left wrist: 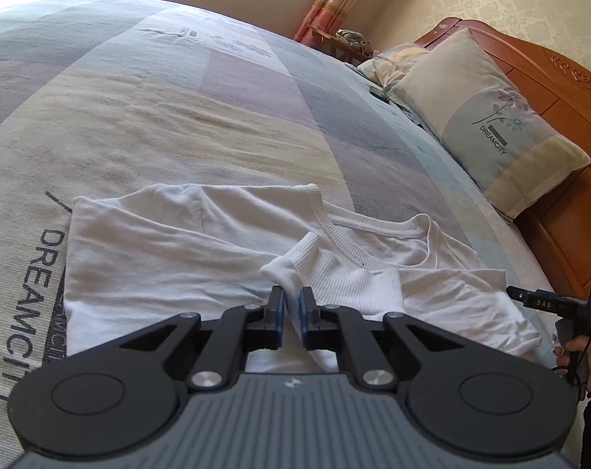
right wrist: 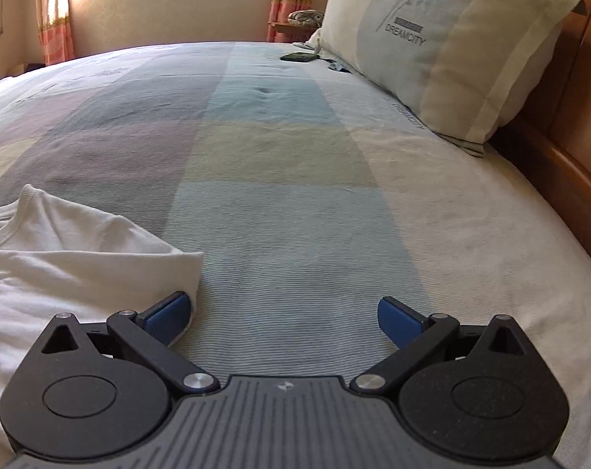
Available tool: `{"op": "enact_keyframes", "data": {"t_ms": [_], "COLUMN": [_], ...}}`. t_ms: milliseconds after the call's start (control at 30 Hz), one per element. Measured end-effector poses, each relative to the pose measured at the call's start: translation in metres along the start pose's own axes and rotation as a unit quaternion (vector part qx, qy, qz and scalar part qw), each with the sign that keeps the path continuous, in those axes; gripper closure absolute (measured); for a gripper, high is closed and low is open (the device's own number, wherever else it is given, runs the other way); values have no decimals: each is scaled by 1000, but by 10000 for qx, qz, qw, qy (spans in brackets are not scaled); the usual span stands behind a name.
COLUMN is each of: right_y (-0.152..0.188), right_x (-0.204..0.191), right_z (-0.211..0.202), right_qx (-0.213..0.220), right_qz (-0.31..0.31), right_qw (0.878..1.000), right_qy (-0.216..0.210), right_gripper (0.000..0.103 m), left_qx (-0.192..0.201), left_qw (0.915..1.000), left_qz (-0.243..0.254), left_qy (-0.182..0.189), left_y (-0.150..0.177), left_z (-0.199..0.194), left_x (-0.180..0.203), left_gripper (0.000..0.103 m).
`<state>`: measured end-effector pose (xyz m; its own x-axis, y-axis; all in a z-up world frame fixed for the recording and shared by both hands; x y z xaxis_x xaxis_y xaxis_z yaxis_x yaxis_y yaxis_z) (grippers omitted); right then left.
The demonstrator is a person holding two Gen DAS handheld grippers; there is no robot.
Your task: Fold clothes
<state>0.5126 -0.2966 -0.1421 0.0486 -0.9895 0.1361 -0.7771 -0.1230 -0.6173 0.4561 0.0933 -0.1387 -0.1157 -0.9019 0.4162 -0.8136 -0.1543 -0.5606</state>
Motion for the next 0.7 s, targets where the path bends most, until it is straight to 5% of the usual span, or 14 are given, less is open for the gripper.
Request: {"op": "enact_keyframes", "data": {"t_ms": [67,200,333,400,467,567,700], "right_y": [-2,8,38,53,66,71,71], "right_x": [2,-14,-48,-61,-69,-75,-65], "right_z": [-14,-59,-89,-90,-88,-80,-80], "right_qx": [143,405,372,308,414,407,510], "right_qz": [63,384,378,351,281,83,426], "right_qw": [9999,9916,9705,9693,9687,9666,9558], "right_qy": [-44,-1169,-2352,-2415,-2430,-2529,-2863], "right_gripper": [0,0,0,0,0,0,0], "left_qx": [30,63,56,121,119,-77,-431], "left_qw": [10000,9999,9992,9991,9993,9980,9843], "left_qz": [-15,-109,-261,-161,31,542,1358], "left_qy": [19,-25,-295,-370,-355,-322,-1040], "left_y": [0,-3,-7,-7,-8,-9,0], "left_z": [-2,-6,-16,-27,-35,-27,6], "left_x": [-2,-6,-8,0,17,54,95], "left_gripper": [96,96,96,85,57,49,47]}}
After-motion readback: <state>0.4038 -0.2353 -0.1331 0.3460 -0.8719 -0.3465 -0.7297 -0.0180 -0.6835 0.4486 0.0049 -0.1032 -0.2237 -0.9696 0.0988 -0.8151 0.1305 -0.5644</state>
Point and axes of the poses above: each gripper's, at about its wrist camera, not at the fingertips, and z roughly the way its jaws point, x to its right, y to its underside, the point moved 3 cm from there along z, roughly the way its jaws point, and after that the axes turned 8 degrees about -x, right-handed, at the moved point
